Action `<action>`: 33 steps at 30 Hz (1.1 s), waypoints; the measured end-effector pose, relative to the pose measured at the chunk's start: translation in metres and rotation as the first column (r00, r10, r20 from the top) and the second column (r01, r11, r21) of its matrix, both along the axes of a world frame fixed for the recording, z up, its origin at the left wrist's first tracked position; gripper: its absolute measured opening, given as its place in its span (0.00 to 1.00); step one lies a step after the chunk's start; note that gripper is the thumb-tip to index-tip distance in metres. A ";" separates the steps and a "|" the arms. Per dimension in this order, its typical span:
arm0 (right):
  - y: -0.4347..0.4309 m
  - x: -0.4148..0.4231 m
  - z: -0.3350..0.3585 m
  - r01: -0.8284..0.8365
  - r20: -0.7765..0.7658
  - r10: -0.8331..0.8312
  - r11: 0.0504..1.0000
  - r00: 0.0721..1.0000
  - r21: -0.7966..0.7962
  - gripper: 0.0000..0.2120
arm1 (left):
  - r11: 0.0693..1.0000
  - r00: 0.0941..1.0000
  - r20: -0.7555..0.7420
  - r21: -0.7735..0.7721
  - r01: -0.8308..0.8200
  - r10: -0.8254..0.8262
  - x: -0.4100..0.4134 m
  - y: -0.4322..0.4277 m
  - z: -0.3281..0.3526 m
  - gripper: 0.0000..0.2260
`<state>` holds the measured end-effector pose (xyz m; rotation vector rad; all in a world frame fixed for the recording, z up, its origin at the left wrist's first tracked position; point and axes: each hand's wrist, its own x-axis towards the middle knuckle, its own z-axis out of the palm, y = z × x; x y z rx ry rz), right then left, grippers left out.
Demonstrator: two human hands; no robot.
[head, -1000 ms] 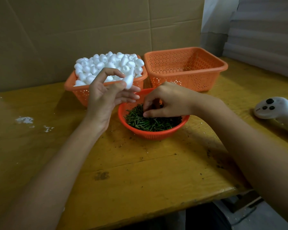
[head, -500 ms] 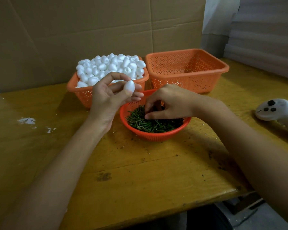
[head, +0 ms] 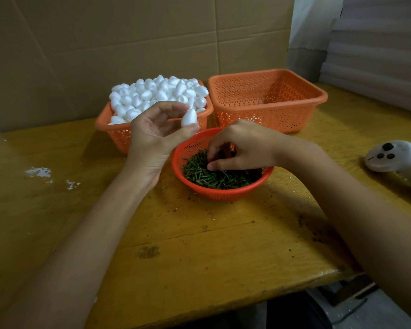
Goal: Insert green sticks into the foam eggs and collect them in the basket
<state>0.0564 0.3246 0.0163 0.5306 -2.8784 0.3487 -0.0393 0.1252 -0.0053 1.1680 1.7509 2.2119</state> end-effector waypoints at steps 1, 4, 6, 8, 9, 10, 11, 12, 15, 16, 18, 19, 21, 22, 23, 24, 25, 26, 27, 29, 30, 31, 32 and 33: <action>0.000 0.000 0.000 0.001 -0.001 -0.001 1.000 1.000 -0.001 0.10 | 1.000 1.000 0.004 -0.005 0.000 0.000 0.000 0.000 0.000 0.17; 0.000 0.000 -0.001 0.002 -0.008 -0.003 1.000 1.000 -0.002 0.10 | 1.000 0.999 0.037 -0.005 0.016 -0.016 0.000 0.000 0.001 0.19; 0.000 -0.001 -0.001 0.002 -0.010 -0.002 1.000 1.000 -0.006 0.10 | 1.000 0.999 0.034 -0.007 0.023 -0.023 -0.001 -0.001 0.001 0.18; 0.000 -0.001 -0.001 0.002 -0.010 -0.002 1.000 1.000 -0.005 0.10 | 0.999 0.998 0.035 -0.005 0.046 -0.046 0.001 -0.001 0.001 0.17; 0.000 -0.001 -0.001 0.004 -0.008 -0.004 1.000 1.000 -0.002 0.10 | 0.998 0.998 0.037 -0.003 0.055 -0.055 0.001 -0.001 0.000 0.17; 0.000 -0.001 -0.001 0.004 -0.008 -0.004 1.000 1.000 0.001 0.10 | 0.998 0.998 0.036 -0.004 0.058 -0.058 0.002 0.000 0.000 0.16; 0.000 -0.001 -0.001 0.005 -0.011 -0.005 1.000 1.000 0.003 0.10 | 0.998 0.998 0.029 -0.007 0.057 -0.057 0.003 0.000 0.000 0.15; 0.001 -0.001 -0.002 0.004 -0.013 -0.004 1.000 1.000 0.002 0.10 | 0.998 0.998 0.021 -0.012 0.058 -0.057 0.003 0.001 0.000 0.14; 0.001 -0.001 -0.002 0.006 -0.015 -0.006 1.000 1.000 0.000 0.10 | 0.997 0.997 0.000 -0.026 0.071 -0.071 0.003 0.001 -0.001 0.13; 0.001 -0.001 -0.002 0.006 -0.016 -0.006 1.000 1.000 0.000 0.10 | 0.997 0.997 0.000 -0.027 0.072 -0.072 0.003 0.002 -0.001 0.13; 0.001 -0.001 -0.001 0.005 -0.016 -0.005 1.000 1.000 0.003 0.10 | 0.998 0.998 0.014 -0.019 0.067 -0.067 0.004 0.003 -0.001 0.13; 0.001 -0.001 -0.001 0.005 -0.014 -0.005 1.000 1.000 0.003 0.10 | 0.998 0.998 0.026 -0.014 0.059 -0.059 0.004 0.004 -0.001 0.13; 0.001 0.000 -0.001 0.006 -0.013 -0.006 1.000 1.000 0.002 0.10 | 0.999 0.998 0.043 -0.004 0.043 -0.042 0.004 0.004 -0.001 0.14; 0.001 0.000 -0.001 0.005 -0.014 -0.005 1.000 1.000 0.001 0.11 | 0.999 0.998 0.048 0.000 0.039 -0.039 0.004 0.004 -0.002 0.14; 0.001 0.000 -0.001 0.006 -0.014 -0.006 1.000 1.000 0.000 0.11 | 0.999 0.998 0.053 0.005 0.039 -0.039 0.004 0.004 -0.002 0.14; 0.001 0.000 -0.001 0.005 -0.014 -0.005 1.000 1.000 -0.001 0.11 | 0.999 0.998 0.056 0.008 0.041 -0.041 0.003 0.003 -0.002 0.14; 0.000 0.000 -0.001 0.005 -0.015 -0.005 1.000 1.000 0.000 0.11 | 0.999 0.997 0.057 0.010 0.045 -0.046 0.003 0.003 -0.002 0.14; 0.000 -0.001 -0.001 0.005 -0.014 -0.005 1.000 1.000 0.002 0.11 | 0.999 0.997 0.055 0.013 0.053 -0.053 0.003 0.002 -0.002 0.13; 0.000 -0.001 -0.001 0.005 -0.012 -0.005 1.000 1.000 0.002 0.11 | 0.998 0.996 0.054 0.017 0.063 -0.064 0.002 0.002 -0.002 0.12; 0.000 0.000 -0.001 0.005 -0.008 -0.005 1.000 1.000 0.002 0.11 | 0.996 0.995 0.055 0.023 0.082 -0.083 0.003 0.001 -0.001 0.11; 0.000 0.000 -0.001 0.005 -0.007 -0.005 1.000 1.000 0.003 0.10 | 0.996 0.995 0.056 0.024 0.087 -0.088 0.004 0.001 -0.001 0.10; 0.000 0.000 -0.001 0.004 -0.006 -0.004 1.000 1.000 0.004 0.10 | 0.996 0.994 0.058 0.022 0.089 -0.091 0.004 0.002 -0.001 0.10; 0.000 0.000 -0.001 0.003 -0.006 -0.003 1.000 1.000 0.004 0.10 | 0.996 0.994 0.060 0.021 0.091 -0.092 0.004 0.002 0.000 0.10; 0.000 -0.001 -0.002 0.003 -0.006 -0.003 1.000 1.000 0.004 0.10 | 0.995 0.994 0.062 0.019 0.093 -0.094 0.005 0.002 0.000 0.10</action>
